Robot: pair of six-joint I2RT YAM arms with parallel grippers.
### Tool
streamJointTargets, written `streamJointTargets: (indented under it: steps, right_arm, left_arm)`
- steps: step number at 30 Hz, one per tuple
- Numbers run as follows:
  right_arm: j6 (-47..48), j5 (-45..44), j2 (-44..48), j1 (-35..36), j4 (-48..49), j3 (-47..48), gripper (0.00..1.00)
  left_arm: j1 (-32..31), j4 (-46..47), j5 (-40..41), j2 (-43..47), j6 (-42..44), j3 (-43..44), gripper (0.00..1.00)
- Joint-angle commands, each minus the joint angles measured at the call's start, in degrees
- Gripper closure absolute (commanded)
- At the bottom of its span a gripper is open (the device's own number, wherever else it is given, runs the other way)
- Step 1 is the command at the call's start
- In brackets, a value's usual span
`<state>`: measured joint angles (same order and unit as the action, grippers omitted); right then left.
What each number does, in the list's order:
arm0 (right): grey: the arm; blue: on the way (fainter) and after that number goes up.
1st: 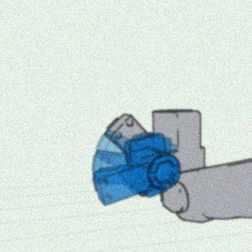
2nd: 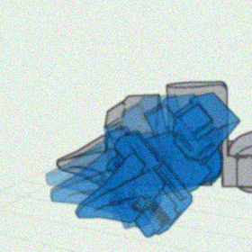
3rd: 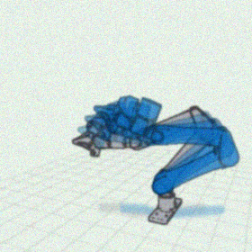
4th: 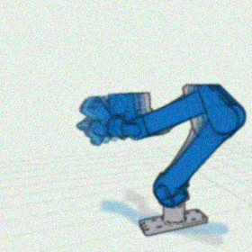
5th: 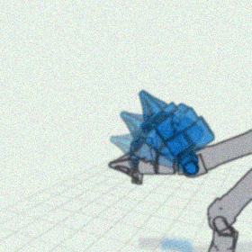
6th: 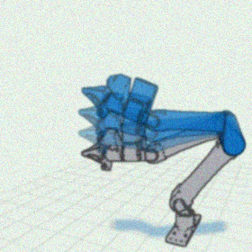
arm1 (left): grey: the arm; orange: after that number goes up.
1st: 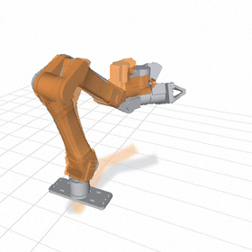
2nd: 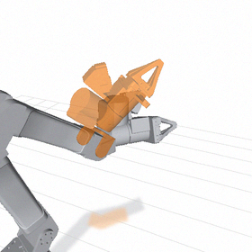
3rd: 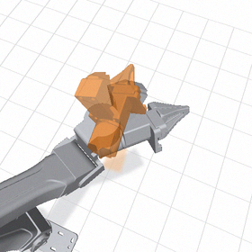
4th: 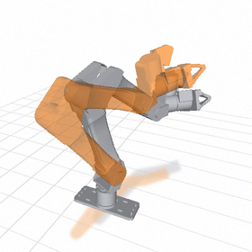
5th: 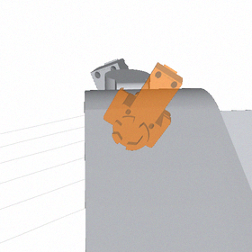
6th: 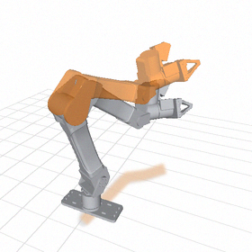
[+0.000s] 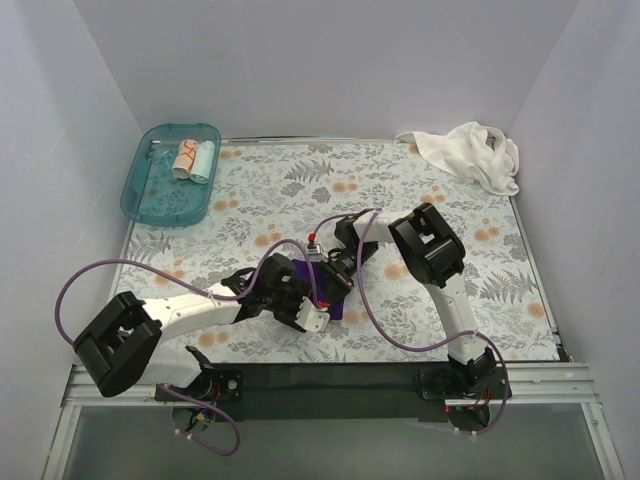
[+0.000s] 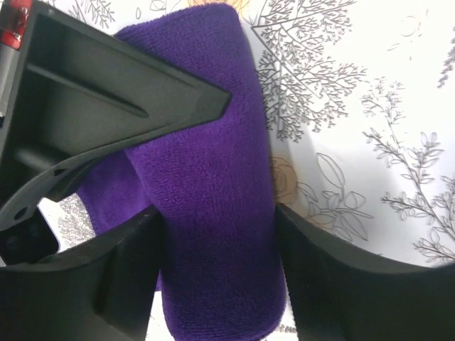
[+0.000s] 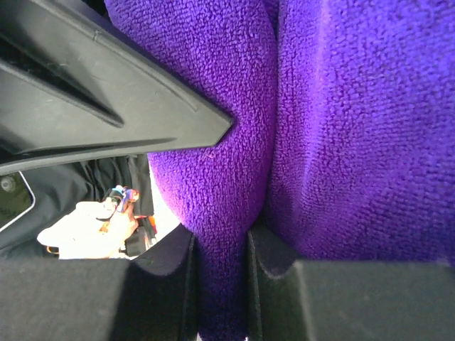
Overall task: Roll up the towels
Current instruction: Roll the towel
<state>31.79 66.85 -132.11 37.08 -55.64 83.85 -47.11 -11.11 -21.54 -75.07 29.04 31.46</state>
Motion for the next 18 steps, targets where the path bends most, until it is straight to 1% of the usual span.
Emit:
streamJointTargets:
  steps: [1, 2, 3, 4, 5, 6, 7, 8, 9, 11, 12, 14, 15, 16, 17, 18]
  right_arm:
    - [2.75, -8.05, -2.27, -0.6, -0.35, -0.18, 0.96]
    - [2.75, -8.22, -1.92, -0.87, -0.35, -0.1, 0.94]
    - [2.58, -8.49, -1.66, -1.04, -0.44, -0.01, 0.84]
    - [2.4, -9.01, -0.61, -1.92, -0.26, 0.17, 0.78]
    - [2.14, -10.24, 0.18, -2.53, -0.09, 0.17, 0.71]
    - [2.05, -10.68, 0.97, -3.24, -0.09, 0.26, 0.62]
    - [1.7, -11.64, 2.81, -4.9, -0.09, 0.87, 0.57]
    - [1.52, -12.26, 3.87, -5.78, -0.09, 1.22, 0.5]
    - [1.26, -13.05, 5.01, -6.66, -0.09, 1.66, 0.46]
    - [0.56, -15.69, 8.62, -9.3, 0.09, 3.24, 0.44]
    - [0.47, -16.65, 9.85, -10.18, 0.09, 3.85, 0.36]
    - [-0.41, -19.28, 13.89, -12.9, 0.53, 5.17, 0.34]
    - [-0.76, -19.47, 15.29, -13.95, 1.31, 5.35, 0.34]
    - [-0.94, -19.65, 18.35, -15.79, 1.84, 5.09, 0.32]
    - [-1.12, -20.44, 20.04, -16.42, 2.46, 4.22, 0.29]
    - [-1.29, -21.14, 21.79, -17.04, 4.2, 3.26, 0.28]
  left_arm:
    - [-0.7, 1.09, 0.8, -1.56, 0.06, 0.0, 0.5]
    - [-0.7, 0.92, 1.15, -2.18, -0.99, 0.18, 0.58]
    - [-0.7, 0.4, 1.5, -2.62, -1.7, 0.61, 0.72]
    - [-0.7, -0.65, 1.33, -3.67, -2.22, 1.31, 0.8]
    - [-0.7, -3.88, 0.89, -4.47, -2.75, 2.02, 0.85]
    - [-0.7, -5.48, 0.02, -5.08, -3.45, 3.15, 0.93]
    - [-0.61, -6.89, -0.52, -5.61, -3.46, 3.43, 0.95]
    - [-0.26, -9.08, -1.04, -6.75, -3.46, 3.6, 0.96]
    - [-0.09, -9.97, -1.74, -7.11, -3.46, 3.78, 0.98]
    - [1.23, -13.56, -4.64, -9.29, -3.64, 4.92, 0.99]
    - [1.67, -15.15, -6.13, -10.53, -3.64, 5.71, 0.99]
    - [3.16, -20.14, -10.09, -12.99, -4.51, 9.31, 0.98]
    - [3.78, -21.74, -11.23, -15.96, -4.86, 10.62, 0.97]
    - [5.35, -23.5, -12.81, -17.38, -4.69, 12.38, 0.95]
    - [6.41, -27.34, -16.31, -19.05, -4.6, 15.61, 0.93]
    - [7.46, -29.03, -17.99, -22.02, -4.52, 17.56, 0.93]
